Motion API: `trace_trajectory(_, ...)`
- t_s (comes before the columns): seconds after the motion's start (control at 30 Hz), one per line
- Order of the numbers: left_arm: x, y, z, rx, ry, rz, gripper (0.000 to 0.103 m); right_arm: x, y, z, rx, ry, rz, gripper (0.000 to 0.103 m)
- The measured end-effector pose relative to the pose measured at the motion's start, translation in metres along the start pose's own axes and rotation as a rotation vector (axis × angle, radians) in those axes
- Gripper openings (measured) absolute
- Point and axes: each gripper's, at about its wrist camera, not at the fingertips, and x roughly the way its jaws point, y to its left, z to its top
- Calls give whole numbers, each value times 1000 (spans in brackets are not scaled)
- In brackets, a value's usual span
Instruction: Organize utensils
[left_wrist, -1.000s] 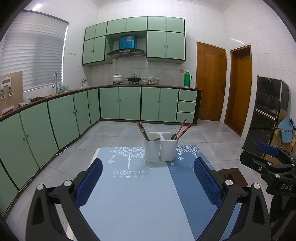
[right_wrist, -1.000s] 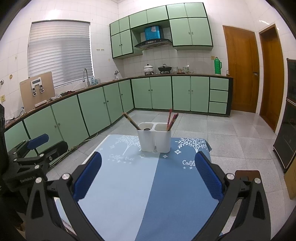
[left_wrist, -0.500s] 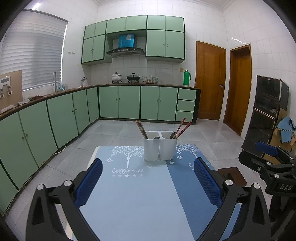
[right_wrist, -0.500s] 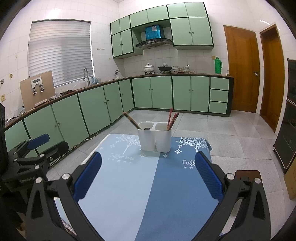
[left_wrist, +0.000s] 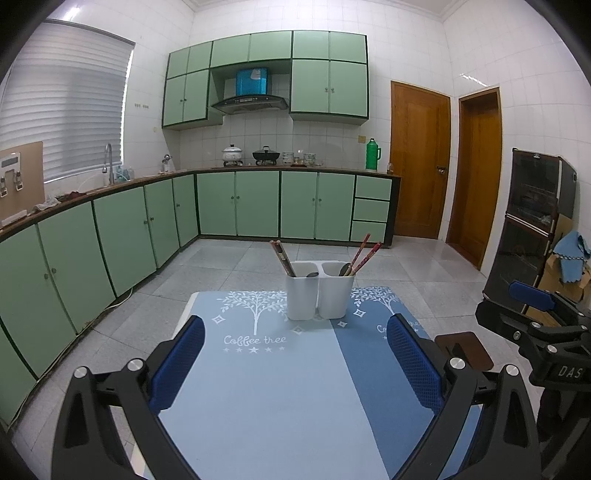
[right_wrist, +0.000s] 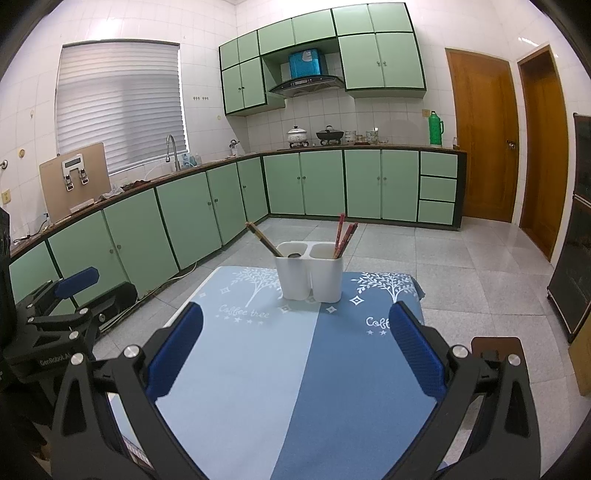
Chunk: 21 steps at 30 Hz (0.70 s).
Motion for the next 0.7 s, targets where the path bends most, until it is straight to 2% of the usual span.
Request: trace_trajectory(0.7,0,0,-3,5,2,2,97,1,-1,-3,-2,2,3,98)
